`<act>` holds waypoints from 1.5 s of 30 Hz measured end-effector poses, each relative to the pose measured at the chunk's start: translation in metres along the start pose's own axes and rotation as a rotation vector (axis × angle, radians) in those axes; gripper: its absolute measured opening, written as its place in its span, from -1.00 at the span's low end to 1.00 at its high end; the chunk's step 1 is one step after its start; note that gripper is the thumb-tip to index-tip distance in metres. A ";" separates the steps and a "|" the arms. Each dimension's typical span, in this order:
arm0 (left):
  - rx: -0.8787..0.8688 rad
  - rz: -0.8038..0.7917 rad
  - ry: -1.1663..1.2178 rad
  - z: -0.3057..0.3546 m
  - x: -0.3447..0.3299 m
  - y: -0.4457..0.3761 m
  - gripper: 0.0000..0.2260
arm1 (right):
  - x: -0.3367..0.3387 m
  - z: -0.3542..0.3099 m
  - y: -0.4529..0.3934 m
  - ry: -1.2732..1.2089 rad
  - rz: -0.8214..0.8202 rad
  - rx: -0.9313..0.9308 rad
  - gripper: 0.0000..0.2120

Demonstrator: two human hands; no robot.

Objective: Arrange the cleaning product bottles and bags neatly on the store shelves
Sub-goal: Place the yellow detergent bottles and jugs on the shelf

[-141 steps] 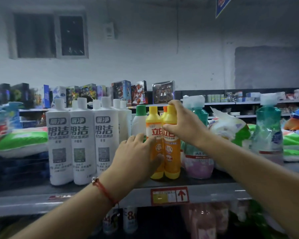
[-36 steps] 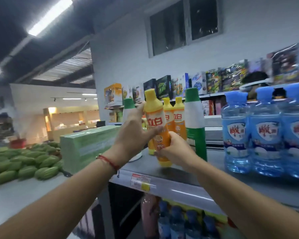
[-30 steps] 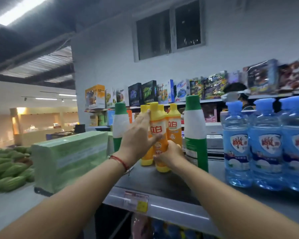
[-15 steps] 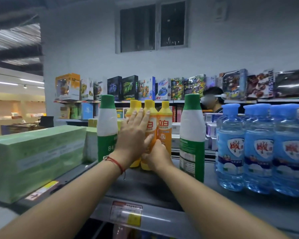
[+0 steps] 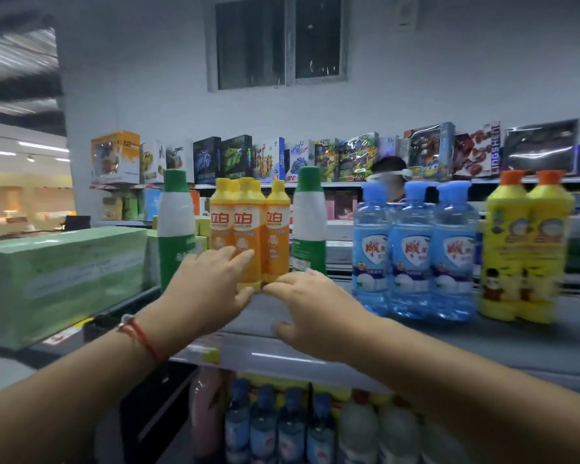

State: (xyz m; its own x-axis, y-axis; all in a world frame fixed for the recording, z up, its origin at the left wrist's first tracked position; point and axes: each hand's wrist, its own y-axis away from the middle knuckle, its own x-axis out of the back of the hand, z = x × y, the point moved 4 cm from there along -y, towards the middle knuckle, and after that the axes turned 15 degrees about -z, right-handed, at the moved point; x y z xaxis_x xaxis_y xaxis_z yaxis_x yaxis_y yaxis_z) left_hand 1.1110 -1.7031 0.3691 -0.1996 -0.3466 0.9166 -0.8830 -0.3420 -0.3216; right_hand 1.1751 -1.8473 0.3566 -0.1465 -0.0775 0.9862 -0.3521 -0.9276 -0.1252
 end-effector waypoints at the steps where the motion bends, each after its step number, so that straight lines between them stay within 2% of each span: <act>1: -0.013 -0.035 -0.009 0.017 0.005 0.010 -0.35 | 0.002 0.010 0.022 -0.007 0.005 -0.013 -0.50; 4: -0.064 -0.112 -0.001 0.081 0.025 0.034 -0.26 | 0.008 0.054 0.093 -0.018 -0.023 -0.100 -0.44; 8: -0.190 -0.136 0.066 0.191 0.058 0.048 -0.24 | 0.012 0.134 0.205 -0.079 -0.079 -0.306 -0.36; 14: -0.465 -0.093 0.116 0.390 0.106 0.061 -0.31 | 0.013 0.248 0.412 -0.135 -0.126 -0.681 -0.34; 21: -0.737 0.023 0.195 0.586 0.168 0.067 -0.34 | 0.042 0.332 0.611 -0.174 -0.129 -1.041 -0.31; 24: -0.810 0.095 0.223 0.648 0.190 0.062 -0.36 | 0.048 0.363 0.657 -0.217 -0.058 -1.126 -0.31; 28: -0.890 0.095 0.254 0.722 0.202 0.048 -0.37 | 0.040 0.406 0.692 -0.266 -0.016 -1.179 -0.31; 38: -1.083 0.225 0.206 0.905 0.248 0.002 -0.42 | 0.023 0.531 0.771 -0.242 -0.016 -1.330 -0.33; 42: -1.095 0.232 0.224 0.957 0.259 -0.012 -0.45 | 0.018 0.574 0.805 -0.256 0.040 -1.357 -0.40; 45: -1.078 0.207 0.199 0.986 0.259 -0.017 -0.44 | 0.015 0.612 0.820 -0.265 0.082 -1.342 -0.37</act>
State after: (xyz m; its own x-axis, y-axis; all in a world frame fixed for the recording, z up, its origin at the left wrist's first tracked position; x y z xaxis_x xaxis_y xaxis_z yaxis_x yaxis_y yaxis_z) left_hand 1.4932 -2.6484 0.3777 -0.3651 -0.1303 0.9218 -0.7122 0.6768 -0.1864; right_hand 1.4496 -2.8330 0.3348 -0.0838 -0.3219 0.9430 -0.9900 0.1349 -0.0419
